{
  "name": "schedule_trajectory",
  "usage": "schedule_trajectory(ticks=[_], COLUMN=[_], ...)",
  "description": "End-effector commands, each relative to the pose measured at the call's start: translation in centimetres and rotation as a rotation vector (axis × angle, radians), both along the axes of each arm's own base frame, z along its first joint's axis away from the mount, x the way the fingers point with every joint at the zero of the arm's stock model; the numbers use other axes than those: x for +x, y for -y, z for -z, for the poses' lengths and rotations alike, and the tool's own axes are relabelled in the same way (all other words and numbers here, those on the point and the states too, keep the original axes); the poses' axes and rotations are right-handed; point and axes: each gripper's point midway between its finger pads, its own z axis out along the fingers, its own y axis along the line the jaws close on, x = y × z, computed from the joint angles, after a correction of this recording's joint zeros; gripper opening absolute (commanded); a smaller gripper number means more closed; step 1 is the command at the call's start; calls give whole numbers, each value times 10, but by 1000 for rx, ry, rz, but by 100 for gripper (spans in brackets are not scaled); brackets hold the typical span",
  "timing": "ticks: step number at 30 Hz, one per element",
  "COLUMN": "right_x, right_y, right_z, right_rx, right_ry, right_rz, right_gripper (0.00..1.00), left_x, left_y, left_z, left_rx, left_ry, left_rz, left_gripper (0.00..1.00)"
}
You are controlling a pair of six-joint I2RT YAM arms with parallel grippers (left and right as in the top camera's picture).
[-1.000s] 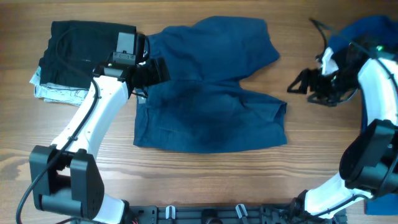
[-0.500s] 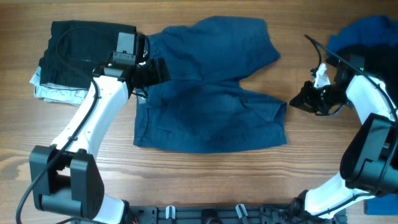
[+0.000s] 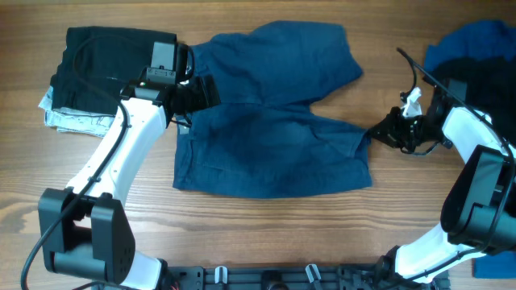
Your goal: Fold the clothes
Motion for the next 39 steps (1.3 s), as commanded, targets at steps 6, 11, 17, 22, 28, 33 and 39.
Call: schedule_trajectory(ticks=[6, 11, 17, 22, 28, 33, 39], right_x=[0, 0, -2, -3, 15, 25, 18], right_y=[-15, -17, -8, 25, 36, 34, 20], right_z=[4, 16, 26, 43, 46, 44, 29], right_rx=[53, 42, -38, -256, -314, -320, -213], right_ry=[2, 35, 56, 20, 86, 137, 71], right_rz=[20, 24, -7, 16, 34, 12, -6], right_gripper=[4, 4, 4, 4, 5, 4, 4], left_x=[1, 1, 1, 1, 3, 6, 7], left_y=[-5, -5, -5, -5, -4, -4, -4], left_z=[-3, -3, -3, -2, -4, -6, -6], left_rx=[17, 17, 18, 18, 15, 12, 12], left_ry=[10, 9, 7, 7, 18, 34, 35], left_rz=[-6, -6, -5, -6, -6, -6, -6], left_gripper=[100, 100, 100, 100, 100, 100, 100])
